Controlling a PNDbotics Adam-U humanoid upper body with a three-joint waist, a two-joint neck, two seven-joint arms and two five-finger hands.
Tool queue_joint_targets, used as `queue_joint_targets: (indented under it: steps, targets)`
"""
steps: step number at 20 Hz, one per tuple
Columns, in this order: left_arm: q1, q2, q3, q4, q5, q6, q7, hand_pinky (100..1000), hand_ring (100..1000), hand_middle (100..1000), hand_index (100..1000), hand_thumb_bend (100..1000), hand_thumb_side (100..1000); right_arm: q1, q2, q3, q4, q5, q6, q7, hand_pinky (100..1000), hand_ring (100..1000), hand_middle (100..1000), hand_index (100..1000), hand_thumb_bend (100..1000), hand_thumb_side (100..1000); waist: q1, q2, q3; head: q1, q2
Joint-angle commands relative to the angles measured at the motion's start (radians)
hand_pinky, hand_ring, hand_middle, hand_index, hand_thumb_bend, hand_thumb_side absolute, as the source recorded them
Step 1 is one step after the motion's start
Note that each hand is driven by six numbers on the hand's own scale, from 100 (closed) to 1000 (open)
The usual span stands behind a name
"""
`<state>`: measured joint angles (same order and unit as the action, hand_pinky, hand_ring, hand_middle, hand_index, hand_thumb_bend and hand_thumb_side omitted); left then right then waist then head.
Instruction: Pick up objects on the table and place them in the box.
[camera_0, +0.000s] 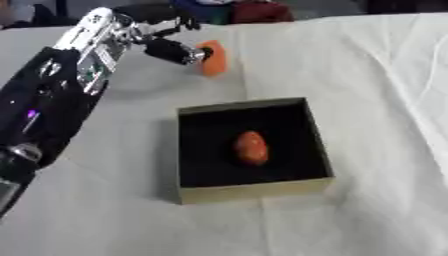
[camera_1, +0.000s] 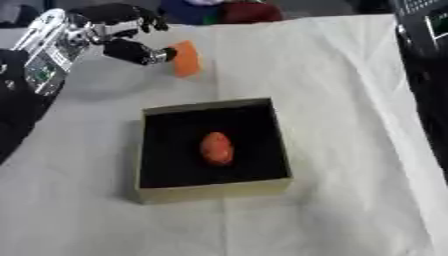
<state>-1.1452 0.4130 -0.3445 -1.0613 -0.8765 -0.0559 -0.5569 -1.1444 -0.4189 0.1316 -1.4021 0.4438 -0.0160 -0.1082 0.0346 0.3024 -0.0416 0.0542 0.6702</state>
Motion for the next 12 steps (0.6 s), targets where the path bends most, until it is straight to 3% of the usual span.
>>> queue_joint_targets:
  steps: [1,8,12]
  targets:
    - [-0.029,0.003,0.017,0.007,-0.018,-0.014,0.010,708,848,851,943,367,907,-0.023,-0.007,-0.013,-0.005,0.006,0.004,-0.004,878,758,586,754,121,810,0.000,-0.019,-0.003,0.003,-0.013]
    - [-0.041,-0.005,0.030,0.039,-0.104,-0.012,0.050,717,869,863,959,374,837,-0.026,0.003,-0.009,-0.002,0.008,0.003,0.001,877,754,581,753,116,819,0.004,-0.010,-0.015,0.013,-0.022]
    - [-0.046,-0.013,0.045,0.062,-0.129,-0.013,0.065,725,874,866,963,377,862,-0.027,0.007,-0.010,0.001,0.013,0.002,0.002,878,752,580,752,114,821,0.006,-0.005,-0.022,0.018,-0.028]
